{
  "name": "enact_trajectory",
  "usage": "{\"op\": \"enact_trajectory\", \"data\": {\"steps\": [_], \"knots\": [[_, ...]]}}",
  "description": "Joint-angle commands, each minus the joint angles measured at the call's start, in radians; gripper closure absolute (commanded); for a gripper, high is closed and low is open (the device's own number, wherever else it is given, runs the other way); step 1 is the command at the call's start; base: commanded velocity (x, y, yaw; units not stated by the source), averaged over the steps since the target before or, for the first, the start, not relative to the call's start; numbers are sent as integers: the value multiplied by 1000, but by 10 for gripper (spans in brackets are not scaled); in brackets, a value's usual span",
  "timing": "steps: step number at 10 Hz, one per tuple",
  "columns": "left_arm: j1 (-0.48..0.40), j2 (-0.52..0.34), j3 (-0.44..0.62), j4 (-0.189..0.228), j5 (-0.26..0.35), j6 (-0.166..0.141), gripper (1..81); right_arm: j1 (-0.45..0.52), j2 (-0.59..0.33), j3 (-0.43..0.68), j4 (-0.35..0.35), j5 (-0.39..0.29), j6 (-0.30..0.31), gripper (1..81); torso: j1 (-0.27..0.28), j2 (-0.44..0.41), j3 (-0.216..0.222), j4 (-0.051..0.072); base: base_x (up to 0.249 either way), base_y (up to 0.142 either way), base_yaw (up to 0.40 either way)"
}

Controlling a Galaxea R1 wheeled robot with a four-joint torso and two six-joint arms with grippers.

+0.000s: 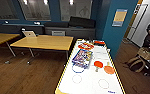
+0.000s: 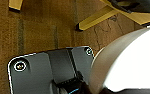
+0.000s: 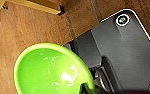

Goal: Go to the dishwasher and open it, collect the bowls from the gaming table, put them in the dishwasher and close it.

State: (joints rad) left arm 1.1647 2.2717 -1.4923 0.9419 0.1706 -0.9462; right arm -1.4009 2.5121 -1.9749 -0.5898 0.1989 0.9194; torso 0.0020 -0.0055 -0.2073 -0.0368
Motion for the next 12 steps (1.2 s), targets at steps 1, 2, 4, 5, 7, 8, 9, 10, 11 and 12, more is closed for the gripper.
{"op": "enact_trajectory", "data": {"steps": [1, 2, 4, 5, 7, 8, 9, 10, 11, 12], "knots": [[-17, 32, -35, 40, -3, 7, 811, 18, 0, -25, -45, -24, -2, 811, 0, 0, 40, 0, -88, 0, 0], [-4, 49, -60, 40, -9, 7, 811, 15, 10, -40, -50, -24, -2, 811, 0, 0, 57, 0, -94, 0, 0], [22, 80, -111, 41, -37, 14, 811, 9, 35, -68, -53, -24, -2, 811, -1, 0, 100, 0, -100, 0, 0], [33, 94, -131, 43, -39, 15, 811, 7, 46, -80, -59, -24, -2, 811, -1, -1, 121, 0, -104, 0, 0], [53, 114, -169, 58, -68, 17, 811, 2, 70, -108, -65, -24, -2, 811, -2, -1, 111, 0, -105, 0, 0], [62, 123, -187, 60, -72, 17, 811, -2, 90, -126, -71, -24, -2, 811, -2, -2, 121, 0, -105, 0, 0], [72, 134, -206, 63, -74, 20, 811, -8, 118, -159, -77, -26, -2, 811, -2, -3, 128, 0, -105, 0, 0], [83, 141, -221, 63, -85, 24, 811, -16, 145, -194, -82, -24, -2, 811, -2, -3, 127, 0, -102, 0, 0], [94, 152, -250, 63, -124, 35, 811, -25, 174, -228, -87, -26, -2, 811, -2, -3, 128, 0, -102, 0, 0], [105, 172, -288, 64, -131, 38, 811, -39, 202, -263, -88, -24, -2, 811, -2, -3, 128, 0, -103, 0, 0]]}}
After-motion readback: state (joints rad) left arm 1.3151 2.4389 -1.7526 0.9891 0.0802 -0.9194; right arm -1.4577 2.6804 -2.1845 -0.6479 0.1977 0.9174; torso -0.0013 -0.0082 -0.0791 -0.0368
